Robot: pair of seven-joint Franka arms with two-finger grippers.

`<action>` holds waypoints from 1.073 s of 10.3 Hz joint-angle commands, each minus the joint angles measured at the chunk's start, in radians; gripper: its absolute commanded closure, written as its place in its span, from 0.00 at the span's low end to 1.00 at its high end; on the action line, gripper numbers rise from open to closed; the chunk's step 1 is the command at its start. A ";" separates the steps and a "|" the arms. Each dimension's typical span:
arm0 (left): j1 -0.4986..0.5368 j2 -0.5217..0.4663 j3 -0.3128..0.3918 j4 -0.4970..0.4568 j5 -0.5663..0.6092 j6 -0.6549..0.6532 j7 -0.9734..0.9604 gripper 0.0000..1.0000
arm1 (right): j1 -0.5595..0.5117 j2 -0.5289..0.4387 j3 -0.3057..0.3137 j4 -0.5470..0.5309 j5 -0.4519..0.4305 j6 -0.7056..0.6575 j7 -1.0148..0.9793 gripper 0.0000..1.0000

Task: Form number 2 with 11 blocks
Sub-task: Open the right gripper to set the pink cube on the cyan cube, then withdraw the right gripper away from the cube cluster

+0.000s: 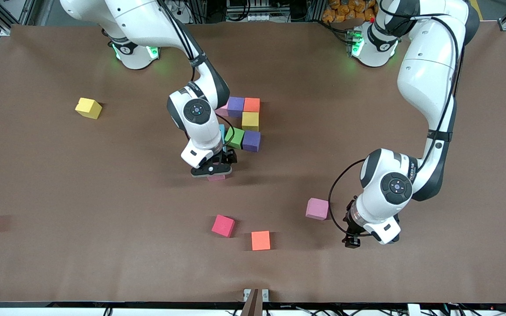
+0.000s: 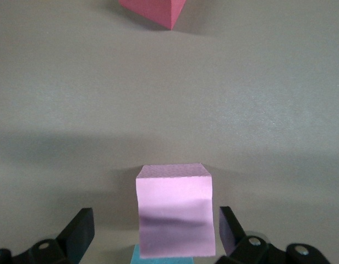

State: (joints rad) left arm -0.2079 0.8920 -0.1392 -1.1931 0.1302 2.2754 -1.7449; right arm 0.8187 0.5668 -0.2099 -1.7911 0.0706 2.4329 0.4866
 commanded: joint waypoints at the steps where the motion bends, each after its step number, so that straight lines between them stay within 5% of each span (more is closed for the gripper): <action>1: 0.005 -0.018 -0.002 -0.007 0.014 -0.019 0.010 0.26 | -0.006 -0.024 -0.002 0.059 -0.009 -0.115 0.006 0.00; 4: 0.010 -0.030 0.000 -0.008 0.014 -0.020 0.011 0.26 | -0.053 -0.030 -0.009 0.139 -0.008 -0.253 -0.090 0.00; 11: 0.018 -0.068 -0.019 -0.007 0.011 -0.221 0.034 0.26 | -0.268 -0.070 -0.028 0.141 -0.009 -0.295 -0.246 0.00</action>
State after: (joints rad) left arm -0.1844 0.8621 -0.1455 -1.1870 0.1308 2.1405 -1.7157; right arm 0.5906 0.5212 -0.2474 -1.6449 0.0706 2.1583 0.2554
